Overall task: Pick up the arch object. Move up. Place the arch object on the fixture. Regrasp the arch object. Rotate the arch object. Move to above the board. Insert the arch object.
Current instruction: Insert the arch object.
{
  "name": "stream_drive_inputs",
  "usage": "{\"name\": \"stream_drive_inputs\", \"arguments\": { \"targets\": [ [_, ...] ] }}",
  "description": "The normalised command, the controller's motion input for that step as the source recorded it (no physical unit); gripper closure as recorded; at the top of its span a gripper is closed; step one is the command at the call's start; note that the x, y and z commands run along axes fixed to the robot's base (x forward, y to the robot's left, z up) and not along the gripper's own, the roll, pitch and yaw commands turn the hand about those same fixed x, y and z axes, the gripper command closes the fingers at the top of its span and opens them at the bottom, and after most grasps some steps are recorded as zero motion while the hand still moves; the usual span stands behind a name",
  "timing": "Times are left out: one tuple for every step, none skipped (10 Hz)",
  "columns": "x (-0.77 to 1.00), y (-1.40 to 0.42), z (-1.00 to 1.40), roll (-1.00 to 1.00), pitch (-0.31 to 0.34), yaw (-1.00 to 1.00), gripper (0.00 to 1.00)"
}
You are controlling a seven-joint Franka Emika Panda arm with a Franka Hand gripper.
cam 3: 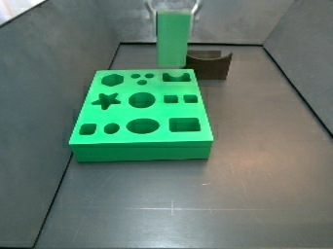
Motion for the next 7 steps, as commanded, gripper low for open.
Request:
{"name": "stream_drive_inputs", "arguments": {
  "targets": [
    [0.0,0.0,-0.51,0.02,-0.053,0.0,1.0],
    [0.0,0.0,-0.39,0.02,-0.043,0.0,1.0],
    [0.06,0.0,-0.23,0.08,0.0,0.0,1.0],
    [0.0,0.0,-0.16,0.12,0.017,0.0,1.0],
    [0.05,0.0,-0.16,0.1,0.017,0.0,1.0],
    [0.24,0.0,-0.21,0.09,0.026,0.0,1.0],
    [0.25,0.0,-0.26,0.11,0.024,0.0,1.0]
  ]
}}
